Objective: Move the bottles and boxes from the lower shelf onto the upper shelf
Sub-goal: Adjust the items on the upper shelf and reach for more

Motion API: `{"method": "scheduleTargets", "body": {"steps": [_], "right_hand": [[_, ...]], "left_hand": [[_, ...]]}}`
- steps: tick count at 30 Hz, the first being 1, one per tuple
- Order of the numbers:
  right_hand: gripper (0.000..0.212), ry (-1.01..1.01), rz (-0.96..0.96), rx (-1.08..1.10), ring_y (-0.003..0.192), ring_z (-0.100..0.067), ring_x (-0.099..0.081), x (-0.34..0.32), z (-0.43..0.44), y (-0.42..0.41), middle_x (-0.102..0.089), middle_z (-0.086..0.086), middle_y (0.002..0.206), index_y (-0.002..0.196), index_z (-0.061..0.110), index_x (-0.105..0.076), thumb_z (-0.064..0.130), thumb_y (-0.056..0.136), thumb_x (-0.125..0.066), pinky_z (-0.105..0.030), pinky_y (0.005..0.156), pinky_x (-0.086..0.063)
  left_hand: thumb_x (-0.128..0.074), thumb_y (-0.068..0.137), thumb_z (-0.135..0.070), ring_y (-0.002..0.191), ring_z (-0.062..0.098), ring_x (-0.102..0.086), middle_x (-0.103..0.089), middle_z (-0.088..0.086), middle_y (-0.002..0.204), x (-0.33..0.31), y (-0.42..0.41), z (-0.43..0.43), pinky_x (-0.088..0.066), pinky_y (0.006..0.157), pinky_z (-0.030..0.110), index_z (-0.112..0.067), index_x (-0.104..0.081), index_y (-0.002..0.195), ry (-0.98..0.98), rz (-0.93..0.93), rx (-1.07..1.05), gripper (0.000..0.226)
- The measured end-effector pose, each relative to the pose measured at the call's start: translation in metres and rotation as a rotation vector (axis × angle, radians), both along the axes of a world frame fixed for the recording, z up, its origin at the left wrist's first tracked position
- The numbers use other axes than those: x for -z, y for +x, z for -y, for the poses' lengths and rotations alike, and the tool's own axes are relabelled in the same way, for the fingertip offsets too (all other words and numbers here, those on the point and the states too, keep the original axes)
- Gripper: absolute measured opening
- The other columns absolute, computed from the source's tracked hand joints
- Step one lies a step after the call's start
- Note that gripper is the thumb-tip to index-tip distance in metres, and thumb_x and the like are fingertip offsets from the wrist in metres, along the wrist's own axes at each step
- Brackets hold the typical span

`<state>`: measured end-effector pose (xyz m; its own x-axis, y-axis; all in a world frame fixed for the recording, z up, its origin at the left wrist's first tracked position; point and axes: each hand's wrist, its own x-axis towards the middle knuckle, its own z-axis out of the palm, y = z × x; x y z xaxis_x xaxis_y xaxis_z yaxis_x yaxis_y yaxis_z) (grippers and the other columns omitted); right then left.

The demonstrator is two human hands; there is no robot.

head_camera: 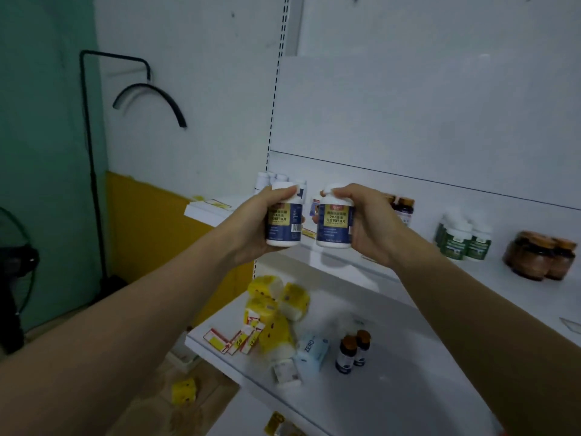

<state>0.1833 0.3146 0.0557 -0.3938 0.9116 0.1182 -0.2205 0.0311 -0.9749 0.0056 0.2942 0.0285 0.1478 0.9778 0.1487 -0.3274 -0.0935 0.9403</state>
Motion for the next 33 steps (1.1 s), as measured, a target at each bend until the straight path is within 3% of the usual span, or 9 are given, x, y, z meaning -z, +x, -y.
{"method": "scheduleTargets", "body": {"steps": [3, 10, 14, 18, 21, 27, 29, 31, 33], "right_hand": [[0.016, -0.037, -0.026, 0.0, 0.074, -0.023, -0.063, 0.0, -0.049, -0.015, -0.064, -0.013, 0.082, 0.098, 0.006, -0.058, 0.017, 0.089, -0.049, -0.03, 0.057, -0.057], [0.02, -0.028, -0.033, 0.022, 0.082, -0.025, -0.063, -0.011, -0.149, -0.056, -0.066, -0.011, 0.088, 0.103, 0.01, -0.058, 0.02, 0.088, -0.05, -0.033, 0.075, -0.054], [0.018, -0.006, 0.051, 0.049, 0.075, -0.021, -0.062, -0.006, -0.186, -0.075, -0.064, -0.01, 0.087, 0.102, 0.011, -0.057, 0.021, 0.089, -0.049, -0.03, 0.07, -0.052], [0.018, -0.011, 0.065, 0.126, 0.088, -0.027, -0.06, 0.001, -0.224, -0.087, -0.064, -0.012, 0.095, 0.101, 0.01, -0.058, 0.02, 0.088, -0.052, -0.04, 0.087, -0.05], [0.011, 0.055, 0.173, 0.15, 0.077, -0.022, -0.058, 0.008, -0.242, -0.097, -0.06, -0.007, 0.08, 0.091, 0.009, -0.056, 0.016, 0.083, -0.058, -0.034, 0.074, -0.051], [0.032, 0.075, 0.303, 0.345, 0.1, -0.031, -0.063, 0.02, -0.269, -0.126, -0.065, -0.017, 0.109, 0.11, 0.005, -0.059, -0.009, 0.081, -0.059, -0.04, 0.089, -0.05], [0.041, 0.087, 0.382, 0.384, 0.111, -0.034, -0.06, 0.026, -0.275, -0.135, -0.063, -0.021, 0.119, 0.12, 0.0, -0.058, -0.012, 0.081, -0.057, -0.043, 0.1, -0.046], [0.043, 0.08, 0.426, 0.451, 0.112, -0.033, -0.059, 0.036, -0.278, -0.144, -0.062, -0.021, 0.122, 0.122, -0.001, -0.055, -0.013, 0.081, -0.058, -0.045, 0.104, -0.044], [0.047, 0.039, 0.42, 0.516, 0.115, -0.034, -0.058, 0.043, -0.281, -0.151, -0.061, -0.021, 0.122, 0.125, 0.0, -0.052, -0.012, 0.081, -0.061, -0.046, 0.103, -0.045]], "left_hand": [[-0.058, 0.089, -0.036, 0.082, 0.019, -0.062, -0.066, 0.003, 0.094, -0.001, -0.019, -0.04, -0.053, 0.071, 0.032, -0.025, -0.057, 0.114, -0.034, -0.022, -0.012, 0.027], [-0.055, 0.089, -0.042, 0.085, 0.02, -0.062, -0.063, 0.007, 0.101, -0.015, -0.058, -0.127, -0.052, 0.084, 0.042, -0.018, -0.05, 0.127, -0.031, -0.125, -0.043, 0.045], [-0.055, 0.089, -0.04, 0.076, 0.018, -0.062, -0.065, 0.002, 0.088, -0.019, -0.066, -0.171, -0.053, 0.065, 0.029, -0.021, -0.054, 0.114, -0.031, -0.083, 0.008, 0.031], [-0.055, 0.088, -0.019, 0.068, 0.014, -0.063, -0.067, 0.002, 0.077, -0.015, -0.078, -0.215, -0.053, 0.062, 0.025, -0.016, -0.062, 0.091, 0.02, -0.132, 0.11, 0.008], [-0.055, 0.073, -0.001, 0.072, 0.017, -0.059, -0.061, 0.01, 0.084, -0.01, -0.09, -0.251, -0.049, 0.064, 0.026, -0.011, -0.059, 0.095, 0.06, -0.218, 0.194, 0.025], [-0.063, 0.071, -0.001, 0.081, 0.013, -0.067, -0.07, 0.003, 0.088, 0.003, -0.103, -0.314, -0.054, 0.074, 0.028, -0.015, -0.069, 0.094, 0.151, -0.374, 0.301, 0.028], [-0.065, 0.077, 0.004, 0.087, 0.016, -0.067, -0.071, 0.005, 0.094, 0.013, -0.106, -0.331, -0.054, 0.076, 0.029, -0.009, -0.067, 0.105, 0.139, -0.428, 0.283, 0.031], [-0.07, 0.074, 0.003, 0.101, 0.023, -0.064, -0.069, 0.011, 0.108, 0.024, -0.111, -0.346, -0.052, 0.092, 0.037, -0.002, -0.06, 0.116, 0.112, -0.467, 0.279, 0.044], [-0.073, 0.073, 0.002, 0.099, 0.021, -0.066, -0.069, 0.009, 0.109, 0.03, -0.114, -0.358, -0.054, 0.091, 0.033, -0.004, -0.06, 0.114, 0.142, -0.479, 0.315, 0.044]]}}
